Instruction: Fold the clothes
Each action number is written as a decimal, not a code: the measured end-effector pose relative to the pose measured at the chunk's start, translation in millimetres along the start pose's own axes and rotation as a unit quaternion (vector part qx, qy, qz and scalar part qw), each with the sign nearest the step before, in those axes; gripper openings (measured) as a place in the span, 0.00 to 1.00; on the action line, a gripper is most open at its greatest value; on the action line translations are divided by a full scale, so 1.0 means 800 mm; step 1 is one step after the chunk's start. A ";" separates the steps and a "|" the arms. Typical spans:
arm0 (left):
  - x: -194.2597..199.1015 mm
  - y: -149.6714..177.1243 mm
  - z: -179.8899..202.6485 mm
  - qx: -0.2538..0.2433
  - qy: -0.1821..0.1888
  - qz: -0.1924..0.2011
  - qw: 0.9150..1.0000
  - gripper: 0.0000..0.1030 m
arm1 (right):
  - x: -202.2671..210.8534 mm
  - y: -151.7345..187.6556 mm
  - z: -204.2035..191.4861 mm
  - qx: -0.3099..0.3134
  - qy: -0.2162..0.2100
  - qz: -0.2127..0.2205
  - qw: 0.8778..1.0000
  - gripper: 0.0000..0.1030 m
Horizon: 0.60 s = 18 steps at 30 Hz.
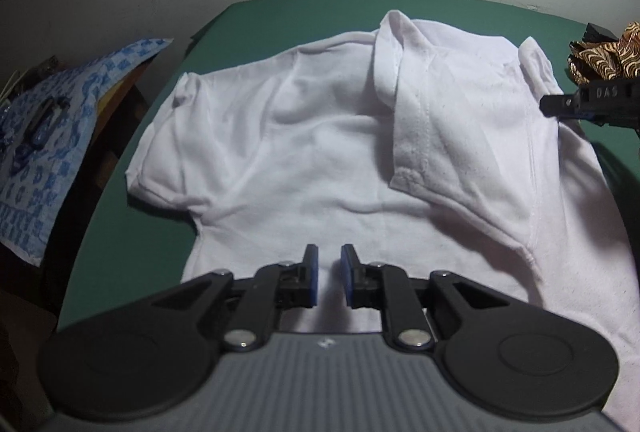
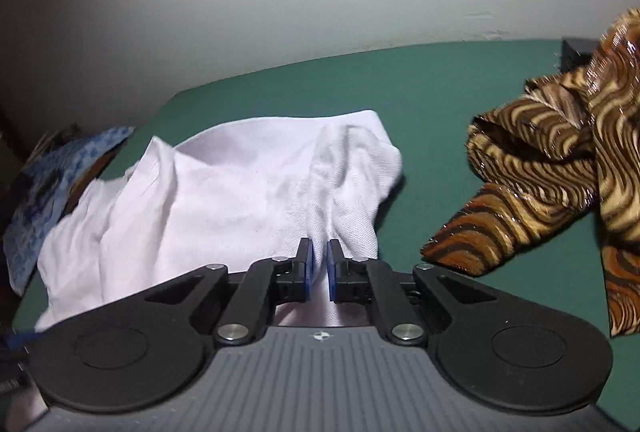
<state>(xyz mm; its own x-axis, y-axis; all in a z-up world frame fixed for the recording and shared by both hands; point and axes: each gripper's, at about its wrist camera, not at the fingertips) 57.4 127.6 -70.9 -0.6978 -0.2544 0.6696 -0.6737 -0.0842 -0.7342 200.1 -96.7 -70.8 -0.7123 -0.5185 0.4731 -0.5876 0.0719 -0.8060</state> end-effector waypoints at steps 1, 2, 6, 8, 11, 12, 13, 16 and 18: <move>0.001 0.003 -0.002 -0.002 -0.003 0.001 1.000 0.17 | 0.006 -0.002 -0.010 0.002 -0.013 0.004 1.000 0.13; 0.002 0.006 -0.007 -0.002 -0.006 0.002 1.000 0.18 | 0.010 -0.001 -0.026 0.019 -0.030 0.010 0.999 0.12; 0.009 0.005 -0.056 0.027 -0.010 0.017 0.999 0.19 | 0.018 0.015 -0.131 0.146 -0.103 0.011 0.984 0.14; 0.012 0.005 -0.092 0.041 -0.016 0.019 0.999 0.18 | 0.009 0.029 -0.184 0.183 -0.144 0.004 0.972 0.16; 0.017 0.014 -0.139 0.035 -0.012 0.011 0.999 0.19 | -0.024 0.040 -0.257 0.209 -0.168 -0.013 0.963 0.29; 0.018 0.020 -0.151 0.035 -0.007 0.006 0.999 0.20 | -0.040 0.041 -0.278 0.208 -0.171 -0.021 0.963 0.32; 0.020 0.026 -0.162 0.034 -0.003 0.001 0.999 0.21 | -0.056 0.043 -0.297 0.207 -0.171 -0.026 0.963 0.32; 0.033 0.045 -0.179 0.015 0.003 0.005 1.000 0.22 | -0.099 0.053 -0.347 0.215 -0.168 -0.047 0.961 0.40; 0.045 0.058 -0.190 0.002 0.015 0.009 1.000 0.25 | -0.116 0.066 -0.375 0.230 -0.169 -0.065 0.956 0.40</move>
<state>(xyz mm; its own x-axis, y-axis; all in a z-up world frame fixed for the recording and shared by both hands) -36.1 260.6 -63.4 -0.7174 -0.2270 0.6587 -0.6596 -0.0829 -0.7470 119.5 210.9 -50.5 -0.4341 -0.7491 0.5004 -0.3771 -0.3533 -0.8561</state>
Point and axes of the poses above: each gripper's, at about its wrist camera, not at the fingertips, and x roughly against the way its jaws point, z to its right, y to its underside, and after that the axes turned 13 degrees about z, right-handed
